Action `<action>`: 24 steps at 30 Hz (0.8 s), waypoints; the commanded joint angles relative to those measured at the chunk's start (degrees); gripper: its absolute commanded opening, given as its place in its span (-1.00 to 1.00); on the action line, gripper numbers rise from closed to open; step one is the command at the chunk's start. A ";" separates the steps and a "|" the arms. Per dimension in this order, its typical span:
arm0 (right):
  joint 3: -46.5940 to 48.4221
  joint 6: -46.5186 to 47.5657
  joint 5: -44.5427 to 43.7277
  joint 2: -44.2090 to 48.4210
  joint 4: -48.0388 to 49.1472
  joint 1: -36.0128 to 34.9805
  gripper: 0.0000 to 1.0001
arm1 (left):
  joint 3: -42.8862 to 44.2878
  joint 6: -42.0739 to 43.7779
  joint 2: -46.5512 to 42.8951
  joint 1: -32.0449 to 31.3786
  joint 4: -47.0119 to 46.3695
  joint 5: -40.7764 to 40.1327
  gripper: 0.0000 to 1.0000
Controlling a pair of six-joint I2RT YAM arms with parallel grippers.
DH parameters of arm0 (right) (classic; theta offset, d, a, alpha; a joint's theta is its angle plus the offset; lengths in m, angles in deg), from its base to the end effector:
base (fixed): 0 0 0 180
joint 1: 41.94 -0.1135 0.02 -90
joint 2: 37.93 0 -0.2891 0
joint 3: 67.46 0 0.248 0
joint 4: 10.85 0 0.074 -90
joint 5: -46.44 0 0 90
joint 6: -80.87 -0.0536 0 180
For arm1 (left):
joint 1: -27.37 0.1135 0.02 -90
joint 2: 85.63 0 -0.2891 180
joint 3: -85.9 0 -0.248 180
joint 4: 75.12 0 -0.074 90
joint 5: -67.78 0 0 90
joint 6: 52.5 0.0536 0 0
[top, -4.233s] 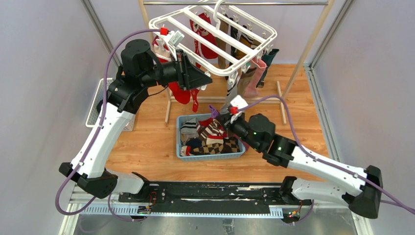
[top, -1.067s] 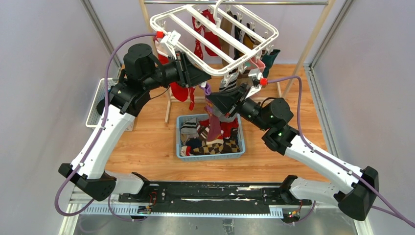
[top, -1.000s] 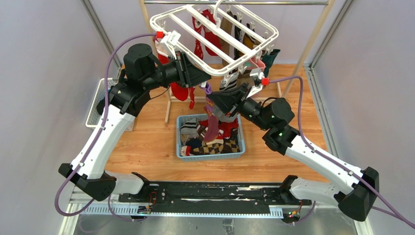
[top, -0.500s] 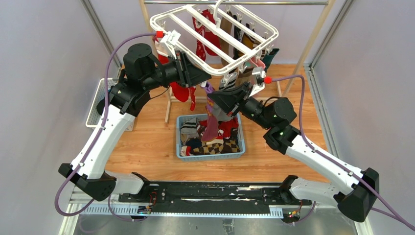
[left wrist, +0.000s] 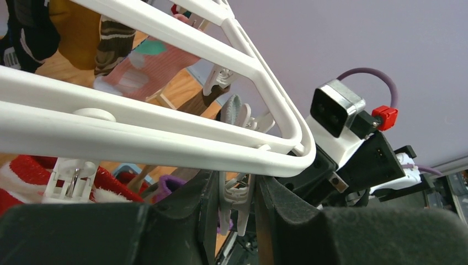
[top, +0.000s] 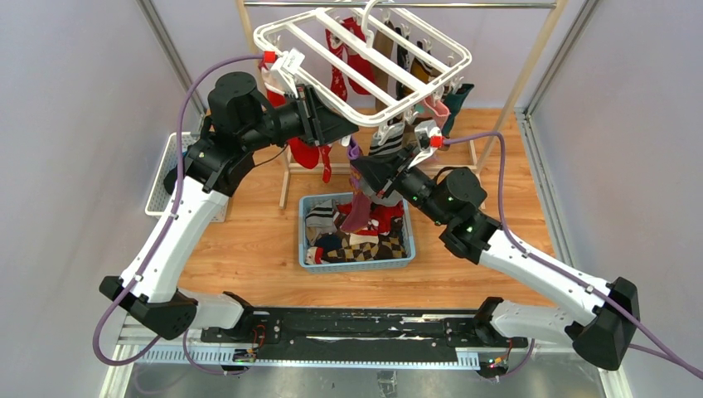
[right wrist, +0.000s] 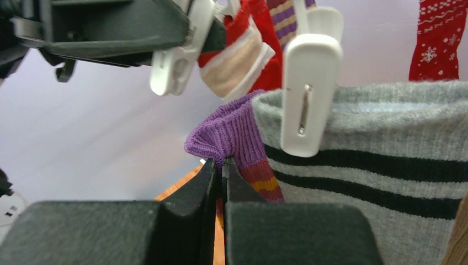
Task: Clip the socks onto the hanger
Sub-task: Clamp the sock onto the hanger.
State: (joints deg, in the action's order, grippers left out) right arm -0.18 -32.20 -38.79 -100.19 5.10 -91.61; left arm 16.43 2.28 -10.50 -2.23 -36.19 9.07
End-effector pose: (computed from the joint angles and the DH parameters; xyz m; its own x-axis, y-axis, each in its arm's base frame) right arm 0.1593 0.1946 0.4367 -0.1043 0.4805 -0.8708 -0.8359 0.4320 0.3385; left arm 0.2189 -0.1564 0.5292 -0.5471 -0.2560 -0.7970 0.6822 0.4154 -0.6017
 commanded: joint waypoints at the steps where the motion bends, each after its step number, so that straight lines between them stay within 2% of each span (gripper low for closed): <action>1: 1.35 1.22 -3.86 -1.29 1.29 -0.78 -1.00 | 2.02 -0.22 0.63 -0.01 -0.44 0.64 -1.00; 7: 2.23 -0.20 -6.70 -2.69 2.70 -0.81 -1.00 | 1.18 0.04 0.44 -0.01 -0.76 0.13 -1.00; 24: 2.36 -5.12 -5.72 -3.27 7.00 -1.90 -1.00 | 0.17 3.67 0.52 -0.01 -0.61 -2.31 -1.00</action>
State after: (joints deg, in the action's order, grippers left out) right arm 0.72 -35.39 -43.83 -103.81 8.71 -92.68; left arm 16.96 3.70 -10.26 -2.23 -36.19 8.00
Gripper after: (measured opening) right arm 0.017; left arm 0.293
